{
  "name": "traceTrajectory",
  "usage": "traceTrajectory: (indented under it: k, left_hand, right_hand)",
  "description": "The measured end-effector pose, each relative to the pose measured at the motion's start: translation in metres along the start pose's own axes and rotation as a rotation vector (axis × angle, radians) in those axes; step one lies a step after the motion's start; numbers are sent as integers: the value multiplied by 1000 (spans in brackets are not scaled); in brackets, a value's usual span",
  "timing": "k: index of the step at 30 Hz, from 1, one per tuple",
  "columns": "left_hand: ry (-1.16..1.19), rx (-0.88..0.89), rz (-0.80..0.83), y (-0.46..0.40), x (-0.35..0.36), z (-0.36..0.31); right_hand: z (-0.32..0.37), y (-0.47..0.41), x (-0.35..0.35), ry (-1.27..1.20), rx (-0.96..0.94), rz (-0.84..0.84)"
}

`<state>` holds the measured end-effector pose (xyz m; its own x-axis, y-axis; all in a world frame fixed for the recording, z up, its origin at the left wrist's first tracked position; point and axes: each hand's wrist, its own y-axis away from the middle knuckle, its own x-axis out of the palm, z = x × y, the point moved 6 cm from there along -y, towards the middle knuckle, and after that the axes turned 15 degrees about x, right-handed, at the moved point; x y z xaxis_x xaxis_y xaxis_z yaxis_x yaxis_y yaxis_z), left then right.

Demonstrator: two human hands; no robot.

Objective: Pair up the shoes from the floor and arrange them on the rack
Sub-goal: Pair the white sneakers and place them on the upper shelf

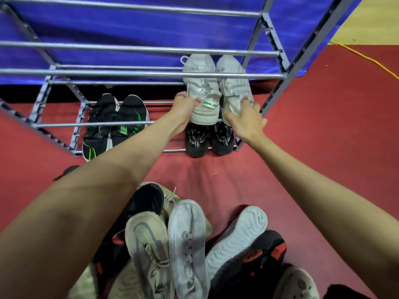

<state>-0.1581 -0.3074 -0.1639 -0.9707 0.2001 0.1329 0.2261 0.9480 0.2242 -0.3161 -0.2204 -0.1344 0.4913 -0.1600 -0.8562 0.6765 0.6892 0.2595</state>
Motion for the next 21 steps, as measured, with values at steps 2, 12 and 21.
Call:
traceTrajectory:
  k: [2, 12, 21]
  left_hand:
    - [-7, -2, -6, -2, 2, 1]
    - [-373, 154, 34, 24, -2, -6]
    - [-780, 284, 126, 150, -50, -5]
  right_hand:
    - [0, -1, 0, -8, -1, 2]
    - [-13, 40, -4, -129, -158, -31]
    - [-55, 139, 13, -34, -233, 32]
